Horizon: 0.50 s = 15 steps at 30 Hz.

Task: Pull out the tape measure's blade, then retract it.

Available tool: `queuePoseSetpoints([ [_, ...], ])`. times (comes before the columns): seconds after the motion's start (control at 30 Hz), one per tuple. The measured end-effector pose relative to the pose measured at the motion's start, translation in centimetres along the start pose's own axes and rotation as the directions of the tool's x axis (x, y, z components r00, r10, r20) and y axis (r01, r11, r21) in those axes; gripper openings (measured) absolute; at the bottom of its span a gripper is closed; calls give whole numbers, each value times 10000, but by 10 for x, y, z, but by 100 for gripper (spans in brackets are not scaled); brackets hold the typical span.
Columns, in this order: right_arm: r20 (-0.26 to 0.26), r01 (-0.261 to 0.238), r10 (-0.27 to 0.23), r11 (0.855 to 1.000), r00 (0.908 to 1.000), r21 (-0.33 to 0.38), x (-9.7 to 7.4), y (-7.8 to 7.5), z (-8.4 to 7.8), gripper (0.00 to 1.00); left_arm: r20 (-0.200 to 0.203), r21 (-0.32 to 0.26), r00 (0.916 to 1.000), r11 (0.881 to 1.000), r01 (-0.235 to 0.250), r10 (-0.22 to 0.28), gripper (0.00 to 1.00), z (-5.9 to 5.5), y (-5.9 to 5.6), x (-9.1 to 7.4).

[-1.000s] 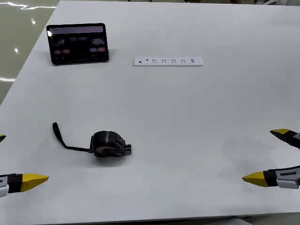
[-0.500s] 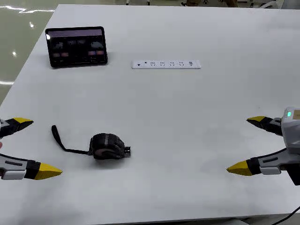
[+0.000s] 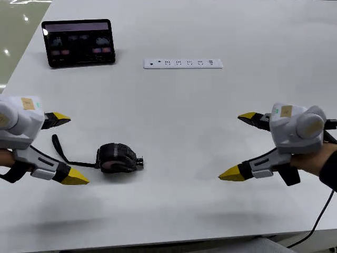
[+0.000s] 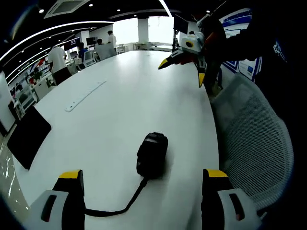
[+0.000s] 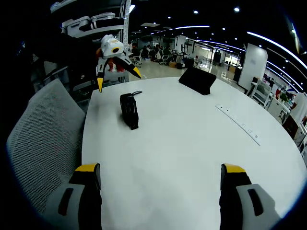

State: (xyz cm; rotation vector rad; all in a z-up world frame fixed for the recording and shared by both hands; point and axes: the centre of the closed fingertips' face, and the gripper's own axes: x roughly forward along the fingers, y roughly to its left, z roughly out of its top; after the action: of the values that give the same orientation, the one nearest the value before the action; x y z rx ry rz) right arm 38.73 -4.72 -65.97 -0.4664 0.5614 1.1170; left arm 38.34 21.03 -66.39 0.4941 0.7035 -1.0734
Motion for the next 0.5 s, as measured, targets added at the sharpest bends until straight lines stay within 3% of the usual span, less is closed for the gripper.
queuePoseSetpoints([
  [0.07, 145, -171, 173, 9997, 9997, -162, 12, 2, 8, 100, -140, -33, 9996, 9997, 254, -254, 97, 4, -1, 8],
  [0.2, 339, -455, 475, 9974, 9983, -560, 36, 8, 22, 100, -491, 547, 9978, 9974, 465, -439, 88, 6, 0, 22],
  [0.33, 247, -971, 1000, 9901, 9947, -1013, 66, 21, 33, 99, -761, 648, 9936, 9939, 888, -838, 80, 8, -5, 37],
  [0.43, 175, -1415, 1451, 9807, 9893, -1348, 84, 33, 41, 95, -1349, 1133, 9859, 9869, 1150, -994, 71, 4, -7, 47],
  [0.5, 37, -1581, 1606, 9756, 9870, -1525, 93, 38, 41, 94, -1425, 1161, 9833, 9847, 1298, -1128, 65, 5, -10, 53],
])
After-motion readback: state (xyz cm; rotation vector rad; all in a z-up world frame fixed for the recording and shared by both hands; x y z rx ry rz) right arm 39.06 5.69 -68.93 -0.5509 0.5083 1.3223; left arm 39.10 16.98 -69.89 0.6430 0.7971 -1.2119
